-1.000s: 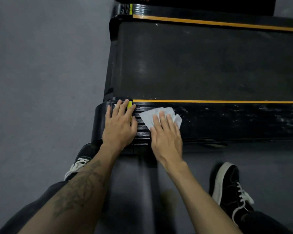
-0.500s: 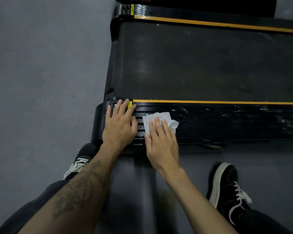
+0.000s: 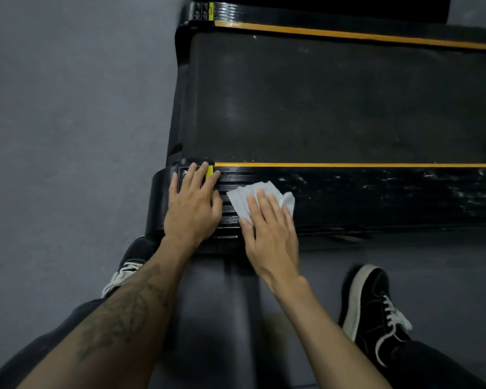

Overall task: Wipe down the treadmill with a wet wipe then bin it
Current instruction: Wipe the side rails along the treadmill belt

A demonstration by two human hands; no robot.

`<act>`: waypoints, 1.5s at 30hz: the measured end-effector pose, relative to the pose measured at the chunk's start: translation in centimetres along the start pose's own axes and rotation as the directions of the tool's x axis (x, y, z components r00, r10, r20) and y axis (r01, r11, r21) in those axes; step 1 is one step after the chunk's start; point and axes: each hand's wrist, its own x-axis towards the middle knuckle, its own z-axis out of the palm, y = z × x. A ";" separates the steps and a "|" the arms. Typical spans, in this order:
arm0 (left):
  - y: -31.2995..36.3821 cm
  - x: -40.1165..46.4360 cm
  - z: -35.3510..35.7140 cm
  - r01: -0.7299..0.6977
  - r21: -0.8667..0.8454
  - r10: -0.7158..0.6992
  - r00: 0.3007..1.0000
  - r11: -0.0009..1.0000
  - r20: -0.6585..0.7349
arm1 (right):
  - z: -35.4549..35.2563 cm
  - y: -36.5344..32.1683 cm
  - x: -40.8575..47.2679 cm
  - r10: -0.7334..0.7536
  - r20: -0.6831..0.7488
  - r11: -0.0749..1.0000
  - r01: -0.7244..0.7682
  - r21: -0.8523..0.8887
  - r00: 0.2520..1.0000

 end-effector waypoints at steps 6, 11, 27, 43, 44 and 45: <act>-0.3 -0.1 0.1 -0.096 0.020 0.096 0.995 0.995 0.027 | 0.2 -1.8 -1.1 -0.054 0.051 0.998 0.052 0.036 0.997; -0.3 -0.1 -0.1 -0.154 0.002 0.153 0.986 0.988 0.066 | -0.2 0.5 -0.9 -0.012 0.016 0.999 0.013 -0.034 1.000; 3.4 0.3 0.6 0.017 0.001 -0.017 1.000 1.000 0.019 | -0.1 0.7 -2.1 -0.086 -0.023 0.996 0.086 -0.022 0.996; 3.3 0.2 0.8 0.001 -0.003 -0.001 1.000 1.000 -0.030 | -0.5 1.1 -3.7 0.026 -0.035 0.999 -0.027 -0.026 0.999; 3.4 0.3 0.8 -0.001 -0.002 0.001 0.999 1.000 -0.033 | -0.5 0.6 -4.2 0.037 -0.028 0.999 -0.037 -0.021 0.999; 3.4 0.4 0.8 0.001 -0.003 -0.002 0.999 1.000 -0.039 | -0.4 0.0 -4.4 0.025 -0.008 1.000 -0.025 -0.017 1.000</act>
